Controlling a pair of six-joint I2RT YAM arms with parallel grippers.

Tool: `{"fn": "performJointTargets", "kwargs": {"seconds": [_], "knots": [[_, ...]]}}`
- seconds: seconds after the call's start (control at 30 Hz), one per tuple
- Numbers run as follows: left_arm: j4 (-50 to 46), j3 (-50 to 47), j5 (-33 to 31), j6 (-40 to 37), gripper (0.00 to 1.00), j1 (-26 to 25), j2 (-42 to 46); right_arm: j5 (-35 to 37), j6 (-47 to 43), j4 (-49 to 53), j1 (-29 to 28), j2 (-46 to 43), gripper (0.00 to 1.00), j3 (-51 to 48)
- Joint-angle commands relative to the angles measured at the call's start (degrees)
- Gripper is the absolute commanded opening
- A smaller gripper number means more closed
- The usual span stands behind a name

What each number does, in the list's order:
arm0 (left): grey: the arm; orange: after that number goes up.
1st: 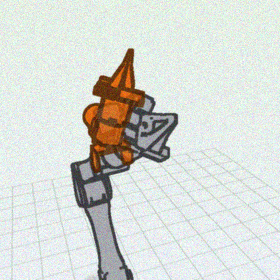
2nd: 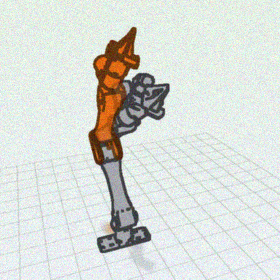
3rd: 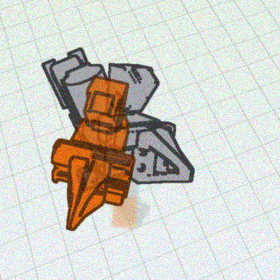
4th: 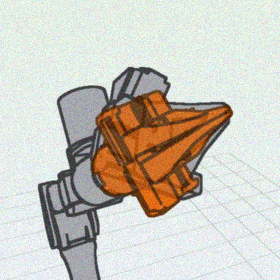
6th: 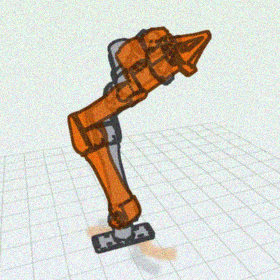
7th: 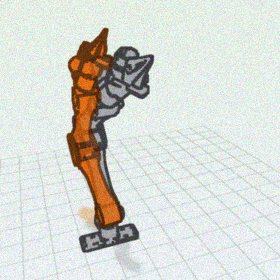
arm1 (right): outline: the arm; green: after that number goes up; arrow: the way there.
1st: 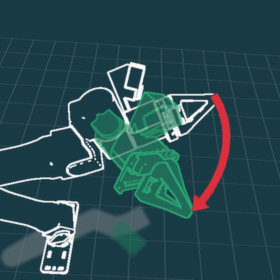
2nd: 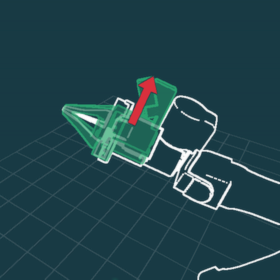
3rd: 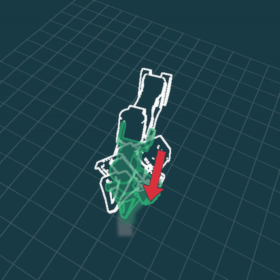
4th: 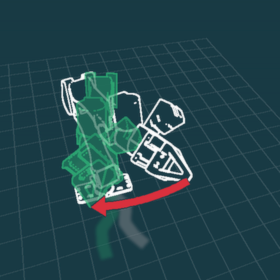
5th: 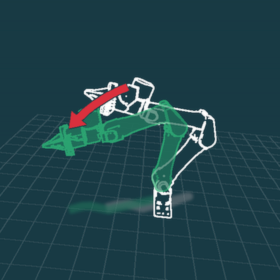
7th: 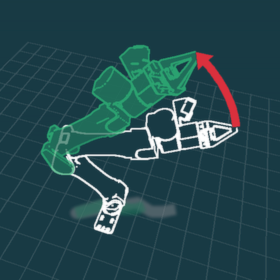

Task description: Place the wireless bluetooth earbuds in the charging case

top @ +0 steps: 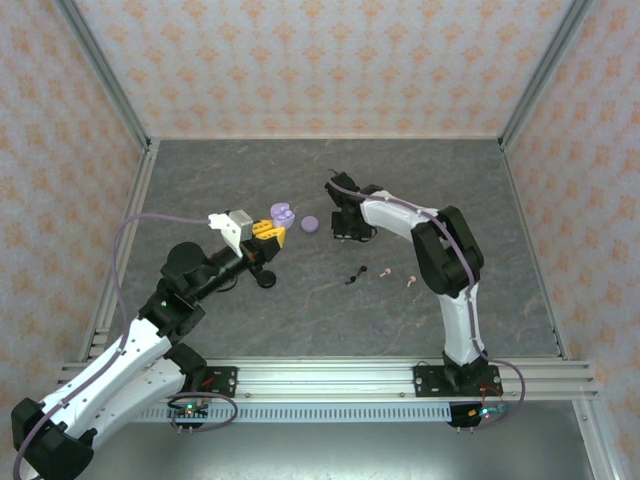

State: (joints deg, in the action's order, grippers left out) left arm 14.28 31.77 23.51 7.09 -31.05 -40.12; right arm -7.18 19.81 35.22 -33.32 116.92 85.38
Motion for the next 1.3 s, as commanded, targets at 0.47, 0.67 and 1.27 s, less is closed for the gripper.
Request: {"fn": "performJointTargets", "kwargs": {"seconds": [0.47,0.67,1.27], "knots": [[9.5,1.5,6.0,4.1,0.0,-0.4,-8.8,-8.1,-13.0,-14.9,-5.5,-49.6,0.19,-18.2],[9.9,3.2,8.9,4.6,0.0,-0.6,-11.4,-8.9,-17.4,-17.2,-10.0,-51.8,0.19,-15.1],[8.9,3.4,10.6,4.3,0.0,-1.5,-12.6,-12.2,-20.6,-22.1,-13.9,-43.9,0.2,-11.6]]}}
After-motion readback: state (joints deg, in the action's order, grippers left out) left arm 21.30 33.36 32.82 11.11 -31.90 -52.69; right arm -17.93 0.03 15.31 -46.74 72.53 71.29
